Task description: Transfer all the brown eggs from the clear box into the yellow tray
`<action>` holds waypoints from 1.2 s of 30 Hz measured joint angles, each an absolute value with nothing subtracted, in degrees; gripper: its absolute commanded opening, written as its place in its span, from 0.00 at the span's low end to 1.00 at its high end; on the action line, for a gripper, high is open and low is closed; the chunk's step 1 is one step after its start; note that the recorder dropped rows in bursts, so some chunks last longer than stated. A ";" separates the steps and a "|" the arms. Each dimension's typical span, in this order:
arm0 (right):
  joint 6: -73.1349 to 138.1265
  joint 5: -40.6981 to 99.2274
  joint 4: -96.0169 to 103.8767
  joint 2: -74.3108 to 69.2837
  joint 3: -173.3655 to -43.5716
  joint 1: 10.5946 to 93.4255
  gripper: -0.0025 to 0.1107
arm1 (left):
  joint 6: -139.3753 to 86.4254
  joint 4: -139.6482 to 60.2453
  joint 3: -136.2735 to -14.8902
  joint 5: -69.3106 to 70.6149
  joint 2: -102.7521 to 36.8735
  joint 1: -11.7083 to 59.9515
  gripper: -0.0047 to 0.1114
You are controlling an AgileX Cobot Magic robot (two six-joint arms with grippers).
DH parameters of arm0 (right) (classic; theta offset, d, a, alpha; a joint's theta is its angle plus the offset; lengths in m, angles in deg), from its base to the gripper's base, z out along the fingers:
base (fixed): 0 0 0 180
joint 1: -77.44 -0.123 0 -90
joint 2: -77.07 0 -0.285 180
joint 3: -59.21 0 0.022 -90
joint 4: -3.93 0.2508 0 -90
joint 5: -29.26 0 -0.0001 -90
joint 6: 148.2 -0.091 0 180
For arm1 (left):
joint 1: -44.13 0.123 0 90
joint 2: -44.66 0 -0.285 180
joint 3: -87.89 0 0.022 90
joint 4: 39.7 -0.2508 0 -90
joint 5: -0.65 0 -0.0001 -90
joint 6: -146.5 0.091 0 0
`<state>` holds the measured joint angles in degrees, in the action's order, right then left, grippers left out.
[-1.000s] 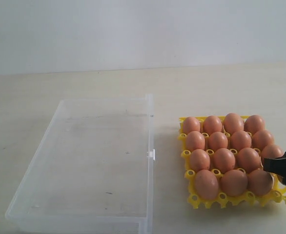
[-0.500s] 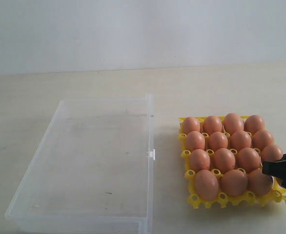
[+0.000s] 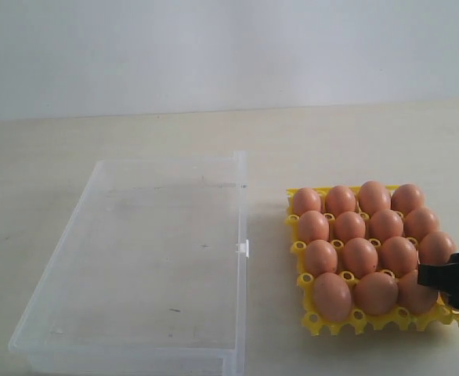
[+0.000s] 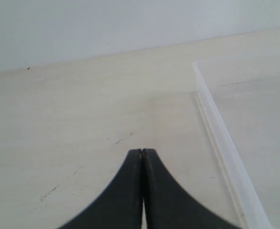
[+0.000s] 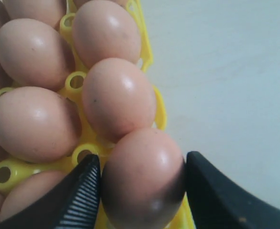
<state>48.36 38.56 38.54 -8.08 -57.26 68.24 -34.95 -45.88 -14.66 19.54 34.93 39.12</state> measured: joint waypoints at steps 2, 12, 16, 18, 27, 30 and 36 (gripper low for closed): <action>47.75 38.60 38.54 -8.08 -57.26 68.24 0.54 | -34.95 -45.88 -14.66 19.54 34.93 39.12 0.04; 47.05 39.40 38.54 -8.08 -57.26 68.24 0.58 | -34.95 -45.88 -14.66 19.54 34.93 39.12 0.04; 47.05 39.64 38.54 -8.08 -57.26 68.24 0.58 | -34.95 -45.88 -14.66 19.54 34.93 39.12 0.04; 46.92 39.91 38.54 -7.79 -57.26 68.24 0.58 | -34.95 -45.88 -14.66 19.54 34.93 39.12 0.04; 45.73 40.65 38.93 0.38 -57.26 68.24 0.56 | -34.95 -45.88 -14.66 19.54 34.93 39.12 0.04; 45.63 39.88 39.04 3.56 -58.17 68.24 0.53 | -34.95 -45.88 -14.66 19.54 34.93 39.12 0.04; 45.52 37.75 38.92 9.54 -62.10 68.24 0.35 | -34.95 -45.88 -14.66 19.54 34.93 39.12 0.04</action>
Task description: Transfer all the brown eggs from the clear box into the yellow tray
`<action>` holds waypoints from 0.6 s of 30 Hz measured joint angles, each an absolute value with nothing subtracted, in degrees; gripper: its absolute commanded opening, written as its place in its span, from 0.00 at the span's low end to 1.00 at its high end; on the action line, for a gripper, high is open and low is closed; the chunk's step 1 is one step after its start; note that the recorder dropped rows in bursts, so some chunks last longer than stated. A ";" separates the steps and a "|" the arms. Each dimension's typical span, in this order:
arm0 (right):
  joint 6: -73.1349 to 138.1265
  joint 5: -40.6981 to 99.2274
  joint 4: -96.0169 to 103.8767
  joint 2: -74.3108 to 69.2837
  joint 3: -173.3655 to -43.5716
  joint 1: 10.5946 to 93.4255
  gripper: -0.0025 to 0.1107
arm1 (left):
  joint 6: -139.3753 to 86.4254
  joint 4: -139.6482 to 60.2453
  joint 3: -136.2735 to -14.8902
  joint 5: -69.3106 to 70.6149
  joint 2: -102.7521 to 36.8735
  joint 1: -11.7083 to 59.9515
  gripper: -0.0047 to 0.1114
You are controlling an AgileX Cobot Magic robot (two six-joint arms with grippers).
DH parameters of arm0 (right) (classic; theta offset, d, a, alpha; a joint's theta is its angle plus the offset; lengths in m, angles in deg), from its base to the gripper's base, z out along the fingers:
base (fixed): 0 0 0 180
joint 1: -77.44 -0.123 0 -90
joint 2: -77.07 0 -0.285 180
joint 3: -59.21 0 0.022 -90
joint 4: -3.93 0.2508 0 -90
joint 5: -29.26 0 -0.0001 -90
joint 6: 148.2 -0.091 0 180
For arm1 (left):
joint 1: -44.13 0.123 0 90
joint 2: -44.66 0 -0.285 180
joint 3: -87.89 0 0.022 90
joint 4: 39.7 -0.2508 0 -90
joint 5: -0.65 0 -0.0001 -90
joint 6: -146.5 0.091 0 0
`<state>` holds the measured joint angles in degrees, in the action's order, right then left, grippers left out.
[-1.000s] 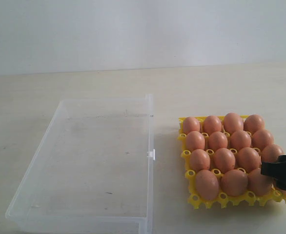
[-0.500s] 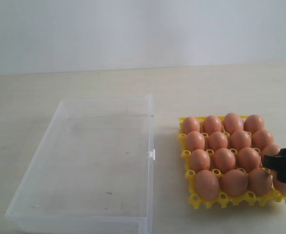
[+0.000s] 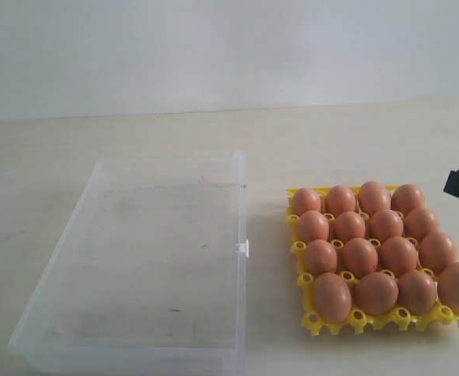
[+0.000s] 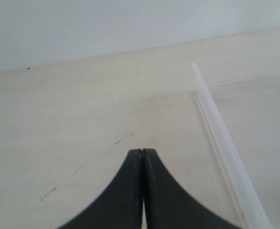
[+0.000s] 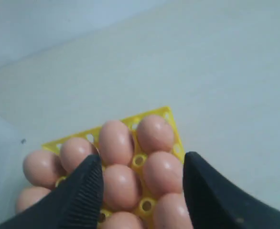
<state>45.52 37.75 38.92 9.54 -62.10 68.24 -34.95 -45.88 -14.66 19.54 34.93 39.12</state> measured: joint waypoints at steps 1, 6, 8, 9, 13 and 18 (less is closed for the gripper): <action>45.52 37.31 38.79 10.45 -62.68 68.24 0.30 | -34.95 -45.88 -14.66 19.54 34.93 39.12 0.04; 45.29 35.65 37.33 13.00 -64.45 68.24 0.10 | -34.95 -45.88 -14.66 19.54 34.93 39.12 0.04; 45.29 34.64 36.87 13.15 -64.87 68.24 0.05 | -34.95 -45.88 -14.66 19.54 34.93 39.12 0.04; 45.29 34.21 36.74 13.15 -64.85 68.24 0.03 | -34.95 -45.88 -14.66 19.54 34.93 39.12 0.04; 45.29 33.16 36.59 13.23 -64.90 68.24 0.02 | -34.95 -45.88 -14.66 19.54 34.93 39.12 0.04; 45.18 32.93 36.16 13.23 -65.15 67.55 0.02 | -34.95 -45.88 -14.66 19.54 34.93 39.12 0.04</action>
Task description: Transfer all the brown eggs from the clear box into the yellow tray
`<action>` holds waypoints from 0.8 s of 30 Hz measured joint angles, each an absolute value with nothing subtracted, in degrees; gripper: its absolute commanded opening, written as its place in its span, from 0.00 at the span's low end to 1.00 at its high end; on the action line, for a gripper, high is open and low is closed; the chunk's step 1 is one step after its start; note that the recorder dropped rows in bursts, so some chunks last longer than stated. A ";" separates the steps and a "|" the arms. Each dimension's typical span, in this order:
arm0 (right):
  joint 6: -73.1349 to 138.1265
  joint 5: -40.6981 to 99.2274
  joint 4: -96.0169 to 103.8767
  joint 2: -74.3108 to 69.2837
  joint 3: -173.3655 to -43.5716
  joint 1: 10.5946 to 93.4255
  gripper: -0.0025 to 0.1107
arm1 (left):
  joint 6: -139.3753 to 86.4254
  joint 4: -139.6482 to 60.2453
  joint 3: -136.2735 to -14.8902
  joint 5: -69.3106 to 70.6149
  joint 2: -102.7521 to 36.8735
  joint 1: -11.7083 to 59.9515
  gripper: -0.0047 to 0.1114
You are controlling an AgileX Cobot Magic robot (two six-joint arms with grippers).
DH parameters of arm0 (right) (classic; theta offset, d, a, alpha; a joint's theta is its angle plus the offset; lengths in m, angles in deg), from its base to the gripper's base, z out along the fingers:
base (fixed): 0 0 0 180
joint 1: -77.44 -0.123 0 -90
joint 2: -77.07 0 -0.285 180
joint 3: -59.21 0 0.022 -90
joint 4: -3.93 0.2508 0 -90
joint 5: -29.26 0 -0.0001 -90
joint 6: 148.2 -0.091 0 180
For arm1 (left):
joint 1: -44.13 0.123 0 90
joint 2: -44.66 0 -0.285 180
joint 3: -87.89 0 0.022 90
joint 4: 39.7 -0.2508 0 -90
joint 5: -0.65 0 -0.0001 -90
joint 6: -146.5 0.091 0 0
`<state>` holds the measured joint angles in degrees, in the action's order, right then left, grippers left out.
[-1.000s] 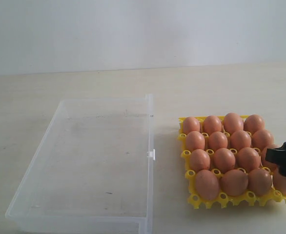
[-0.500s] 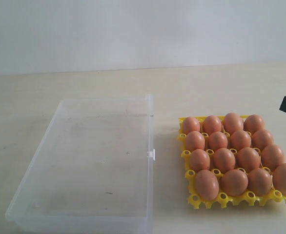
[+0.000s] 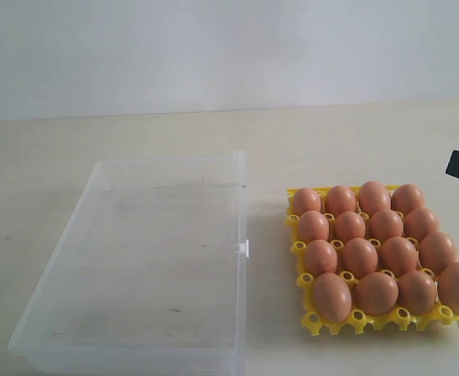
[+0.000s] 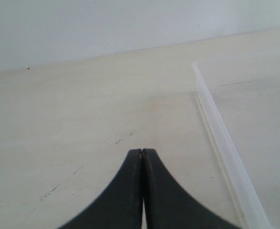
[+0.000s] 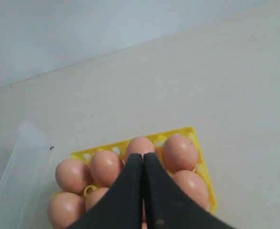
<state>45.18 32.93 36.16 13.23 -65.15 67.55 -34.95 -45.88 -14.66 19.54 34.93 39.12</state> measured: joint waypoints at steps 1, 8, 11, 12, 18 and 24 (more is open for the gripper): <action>45.18 32.66 36.12 13.23 -65.51 66.79 0.02 | -34.95 -45.88 -14.66 19.54 34.93 39.12 0.04; 45.42 33.96 34.09 13.23 -70.51 56.93 0.02 | -34.95 -45.88 -14.66 19.54 34.93 39.12 0.04; 45.54 36.57 32.34 13.23 -71.45 53.18 0.02 | -34.95 -45.88 -14.66 19.54 34.93 39.12 0.04; 45.54 37.29 32.06 13.23 -71.46 52.12 0.02 | -34.95 -45.88 -14.66 19.54 34.93 39.12 0.04; 49.60 35.32 31.44 13.28 -71.60 49.36 0.02 | -34.95 -45.88 -14.66 19.54 34.93 39.12 0.04; 52.17 32.39 31.34 15.80 -71.60 49.31 0.02 | -34.95 -45.88 -14.66 19.54 34.93 39.12 0.04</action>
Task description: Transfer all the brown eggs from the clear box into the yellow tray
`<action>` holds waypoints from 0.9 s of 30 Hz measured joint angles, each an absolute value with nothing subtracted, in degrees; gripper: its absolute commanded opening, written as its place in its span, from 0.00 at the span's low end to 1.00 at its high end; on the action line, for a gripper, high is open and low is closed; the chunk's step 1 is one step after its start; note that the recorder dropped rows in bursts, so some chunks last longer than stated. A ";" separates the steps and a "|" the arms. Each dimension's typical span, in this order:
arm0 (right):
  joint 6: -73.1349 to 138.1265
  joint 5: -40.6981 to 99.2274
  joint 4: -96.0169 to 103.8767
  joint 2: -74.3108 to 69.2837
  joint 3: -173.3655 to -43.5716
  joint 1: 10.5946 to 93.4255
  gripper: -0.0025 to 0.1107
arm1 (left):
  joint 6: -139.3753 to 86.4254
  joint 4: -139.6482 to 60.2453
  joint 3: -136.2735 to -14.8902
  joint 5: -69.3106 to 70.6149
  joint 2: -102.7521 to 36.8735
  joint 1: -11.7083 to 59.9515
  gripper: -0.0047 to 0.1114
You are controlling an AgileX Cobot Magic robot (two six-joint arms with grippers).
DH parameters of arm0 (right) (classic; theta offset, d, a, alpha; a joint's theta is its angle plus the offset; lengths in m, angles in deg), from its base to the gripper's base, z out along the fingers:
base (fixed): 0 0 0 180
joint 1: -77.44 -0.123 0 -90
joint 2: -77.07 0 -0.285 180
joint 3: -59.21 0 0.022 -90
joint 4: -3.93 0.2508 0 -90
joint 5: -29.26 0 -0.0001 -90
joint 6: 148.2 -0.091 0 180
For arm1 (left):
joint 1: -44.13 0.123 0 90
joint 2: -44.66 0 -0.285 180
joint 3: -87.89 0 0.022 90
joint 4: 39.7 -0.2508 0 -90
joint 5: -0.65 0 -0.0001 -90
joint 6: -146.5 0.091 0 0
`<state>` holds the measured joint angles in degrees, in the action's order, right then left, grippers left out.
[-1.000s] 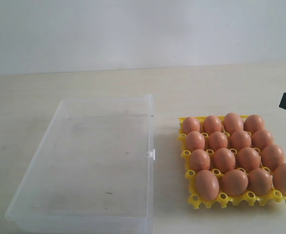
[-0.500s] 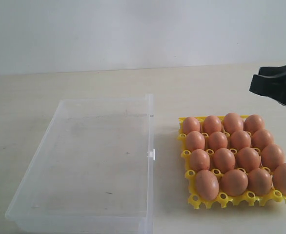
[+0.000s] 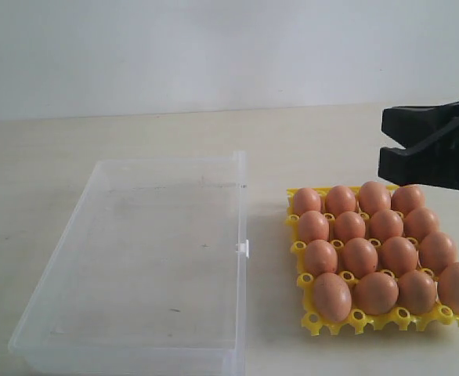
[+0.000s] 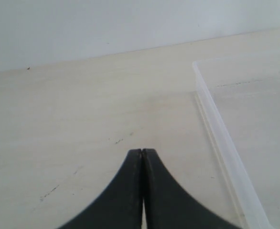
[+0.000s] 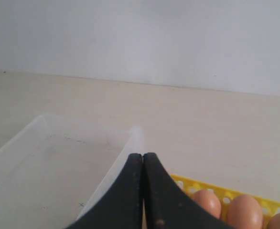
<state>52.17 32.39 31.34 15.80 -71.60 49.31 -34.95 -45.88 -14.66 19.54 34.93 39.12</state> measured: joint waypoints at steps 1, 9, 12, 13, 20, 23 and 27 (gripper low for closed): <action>52.17 32.11 31.34 16.54 -71.60 49.31 0.02 | -34.95 -45.88 -14.66 19.54 34.93 39.12 0.04; 52.26 30.36 24.43 22.02 -71.60 49.31 0.02 | -34.95 -45.88 -14.66 19.54 34.93 39.12 0.04; 52.26 30.71 22.17 22.15 -71.60 49.59 0.02 | -34.95 -45.88 -14.66 19.54 34.93 39.12 0.04; 52.26 30.40 21.47 22.15 -71.60 50.03 0.02 | -34.95 -45.88 -14.66 19.54 34.93 39.12 0.04; 52.26 23.73 15.04 27.69 -71.60 54.53 0.02 | -34.95 -45.88 -14.66 19.54 34.93 39.12 0.04; 52.26 20.60 14.28 36.21 -67.42 62.36 0.02 | -34.95 -45.88 -14.66 19.54 34.93 39.12 0.04; 52.26 17.35 15.37 47.93 -57.06 69.62 0.02 | -34.95 -45.88 -14.66 19.54 34.93 39.12 0.04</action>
